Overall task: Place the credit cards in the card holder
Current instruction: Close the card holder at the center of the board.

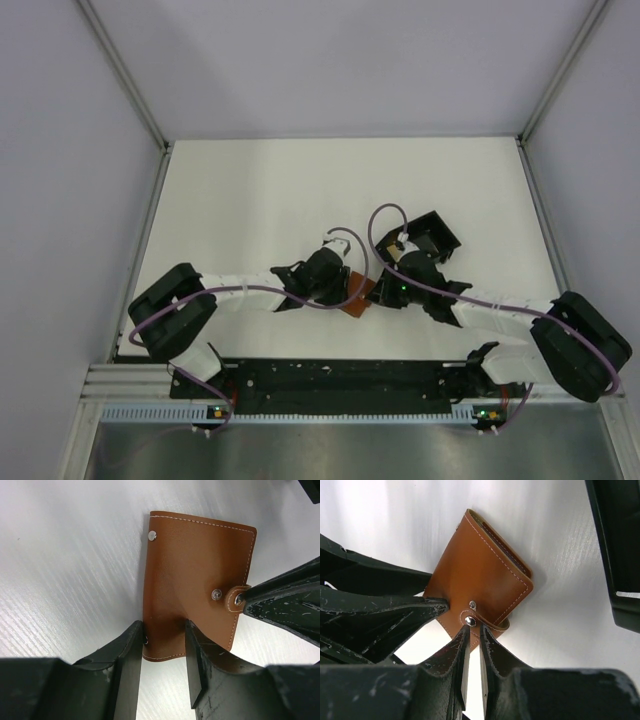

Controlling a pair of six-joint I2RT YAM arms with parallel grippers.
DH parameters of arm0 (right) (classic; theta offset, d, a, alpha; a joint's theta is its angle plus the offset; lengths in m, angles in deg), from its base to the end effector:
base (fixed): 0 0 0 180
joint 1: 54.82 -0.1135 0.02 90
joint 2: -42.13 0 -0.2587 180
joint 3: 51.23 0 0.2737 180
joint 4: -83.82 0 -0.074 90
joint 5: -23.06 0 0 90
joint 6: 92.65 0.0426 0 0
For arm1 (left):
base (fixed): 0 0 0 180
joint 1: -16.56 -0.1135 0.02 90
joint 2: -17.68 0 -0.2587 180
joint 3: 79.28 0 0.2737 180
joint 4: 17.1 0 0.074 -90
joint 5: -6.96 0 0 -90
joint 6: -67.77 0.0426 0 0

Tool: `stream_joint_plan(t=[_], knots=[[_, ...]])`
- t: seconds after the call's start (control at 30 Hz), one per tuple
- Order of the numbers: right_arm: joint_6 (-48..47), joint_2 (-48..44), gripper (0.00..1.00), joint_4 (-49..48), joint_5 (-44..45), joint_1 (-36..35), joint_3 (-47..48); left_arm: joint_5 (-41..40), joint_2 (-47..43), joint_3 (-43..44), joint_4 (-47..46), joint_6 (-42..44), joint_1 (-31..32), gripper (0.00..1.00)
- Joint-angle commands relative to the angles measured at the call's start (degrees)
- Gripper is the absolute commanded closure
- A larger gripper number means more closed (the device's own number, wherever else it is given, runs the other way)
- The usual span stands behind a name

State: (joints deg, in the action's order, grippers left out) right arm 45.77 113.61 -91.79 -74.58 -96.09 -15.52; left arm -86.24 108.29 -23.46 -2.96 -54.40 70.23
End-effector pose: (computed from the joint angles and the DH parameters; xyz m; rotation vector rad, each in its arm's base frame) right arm 0.1832 0.1683 0.1239 0.0771 2.4567 0.9212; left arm 0.1939 -0.2597 0.1282 0.4436 2.4775 -0.5905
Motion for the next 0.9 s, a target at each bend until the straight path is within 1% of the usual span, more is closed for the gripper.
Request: stream_joint_plan(t=[0.0, 0.1, 0.13, 0.37, 0.53, 0.63, 0.77, 0.87], knots=[[1.58, 1.90, 0.87, -3.59, 0.78, -1.09, 2.09, 0.83, 1.33, -2.46, 1.51, -2.02, 0.38, 0.62], [1.59, 2.87, 0.87, -2.98, 2.27, -1.09, 2.18, 0.65, 1.41, -2.38, 1.51, -2.64, 0.47, 0.64], [1.50, 2.96, 0.87, -2.89, 2.63, -1.09, 2.18, 0.65, 1.41, -2.55, 1.51, -2.90, 0.47, 0.66], [0.70, 1.21, 0.87, -4.03, 4.04, -1.09, 1.74, 0.74, 2.20, -2.55, 1.69, -3.78, 1.17, 0.74], [0.71, 0.67, 0.88, -6.67, 4.47, -1.09, 0.59, 0.83, 2.99, -1.94, 2.21, -3.96, 1.79, 0.88], [0.62, 1.55, 0.88, -7.19, 4.13, -1.09, 0.77, 0.39, 3.52, -1.50, 2.65, -3.96, 2.32, 0.90], [0.53, 2.08, 0.90, -6.06, 4.74, -1.09, 1.12, -0.84, 3.26, -1.32, 3.88, -5.71, 2.40, 0.91], [-0.69, 1.39, 0.89, -2.73, 4.30, -1.09, 2.26, -2.24, 3.17, -1.15, 5.02, -7.56, 2.40, 0.93]])
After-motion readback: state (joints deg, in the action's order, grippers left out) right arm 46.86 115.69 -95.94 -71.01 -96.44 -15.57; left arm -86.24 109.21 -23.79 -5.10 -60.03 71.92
